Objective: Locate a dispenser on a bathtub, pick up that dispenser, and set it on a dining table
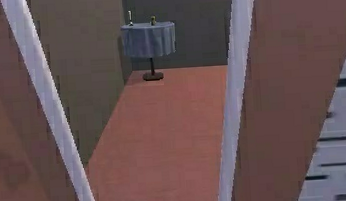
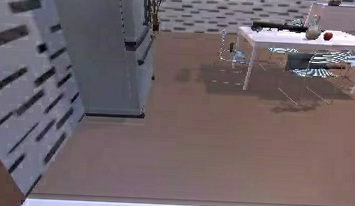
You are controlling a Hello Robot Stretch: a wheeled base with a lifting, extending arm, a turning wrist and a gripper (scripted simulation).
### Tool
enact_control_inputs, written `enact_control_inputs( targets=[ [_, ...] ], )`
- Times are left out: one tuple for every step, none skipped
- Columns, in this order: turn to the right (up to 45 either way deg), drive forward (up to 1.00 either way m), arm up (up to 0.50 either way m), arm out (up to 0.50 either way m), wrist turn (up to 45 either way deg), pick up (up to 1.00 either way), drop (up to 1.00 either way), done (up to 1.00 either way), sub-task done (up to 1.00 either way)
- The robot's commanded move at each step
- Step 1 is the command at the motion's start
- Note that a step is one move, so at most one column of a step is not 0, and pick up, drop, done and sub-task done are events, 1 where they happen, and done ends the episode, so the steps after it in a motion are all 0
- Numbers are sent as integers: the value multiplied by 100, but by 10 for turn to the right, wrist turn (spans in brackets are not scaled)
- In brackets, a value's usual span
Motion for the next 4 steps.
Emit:
enact_control_inputs(
  targets=[
    [0, 60, 0, 0, 0, 0, 0, 0, 0],
    [0, 30, 0, 0, 0, 0, 0, 0, 0],
    [0, 45, 0, 0, 0, 0, 0, 0, 0],
    [450, 0, 0, 0, 0, 0, 0, 0, 0]
  ],
)
